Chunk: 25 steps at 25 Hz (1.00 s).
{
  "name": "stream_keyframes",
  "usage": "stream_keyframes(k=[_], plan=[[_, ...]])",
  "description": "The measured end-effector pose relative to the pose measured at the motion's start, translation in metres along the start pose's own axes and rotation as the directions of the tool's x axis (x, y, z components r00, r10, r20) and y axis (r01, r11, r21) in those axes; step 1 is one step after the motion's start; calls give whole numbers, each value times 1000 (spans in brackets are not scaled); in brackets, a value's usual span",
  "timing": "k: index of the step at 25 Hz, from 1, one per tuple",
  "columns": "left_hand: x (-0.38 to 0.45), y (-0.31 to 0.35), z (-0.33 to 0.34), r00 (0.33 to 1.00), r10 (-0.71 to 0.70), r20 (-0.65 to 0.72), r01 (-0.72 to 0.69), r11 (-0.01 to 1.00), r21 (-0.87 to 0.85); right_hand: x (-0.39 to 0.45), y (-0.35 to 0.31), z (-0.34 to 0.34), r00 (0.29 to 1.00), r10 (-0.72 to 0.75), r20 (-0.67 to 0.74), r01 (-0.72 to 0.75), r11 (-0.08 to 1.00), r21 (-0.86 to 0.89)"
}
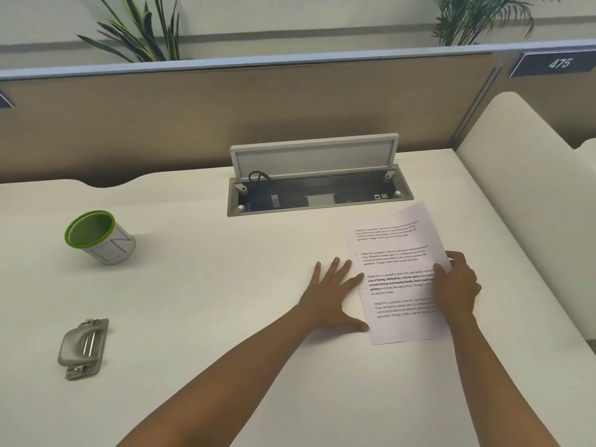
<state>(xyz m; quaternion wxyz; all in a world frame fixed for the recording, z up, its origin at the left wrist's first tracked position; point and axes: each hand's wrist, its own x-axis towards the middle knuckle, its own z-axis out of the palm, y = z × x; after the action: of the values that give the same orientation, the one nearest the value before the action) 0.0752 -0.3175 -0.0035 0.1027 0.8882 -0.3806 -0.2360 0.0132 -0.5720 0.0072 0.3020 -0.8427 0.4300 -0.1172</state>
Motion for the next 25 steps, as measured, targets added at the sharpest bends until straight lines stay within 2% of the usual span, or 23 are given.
stream_keyframes(k=[3,4,6,8,10,25], plan=[[8,3,-3,1000,-3,-9,3,1000,3,-10,-1,4,991,-95,-95,89,994,-61],[10,4,-5,1000,-5,-3,5,1000,11,-15,-2,7,985,-148,-89,142,987,-72],[14,6,-9,1000,-10,14,10,1000,25,-25,-2,18,980,-196,36,199,975,-103],[15,7,-11,999,-17,34,16,1000,24,-31,2,30,971,-152,187,183,970,-158],[14,7,-11,998,-26,55,25,1000,16,-30,8,36,957,-131,260,186,962,-199],[-1,-7,-7,997,-39,65,42,998,-55,0,15,22,932,-159,325,233,951,-203]])
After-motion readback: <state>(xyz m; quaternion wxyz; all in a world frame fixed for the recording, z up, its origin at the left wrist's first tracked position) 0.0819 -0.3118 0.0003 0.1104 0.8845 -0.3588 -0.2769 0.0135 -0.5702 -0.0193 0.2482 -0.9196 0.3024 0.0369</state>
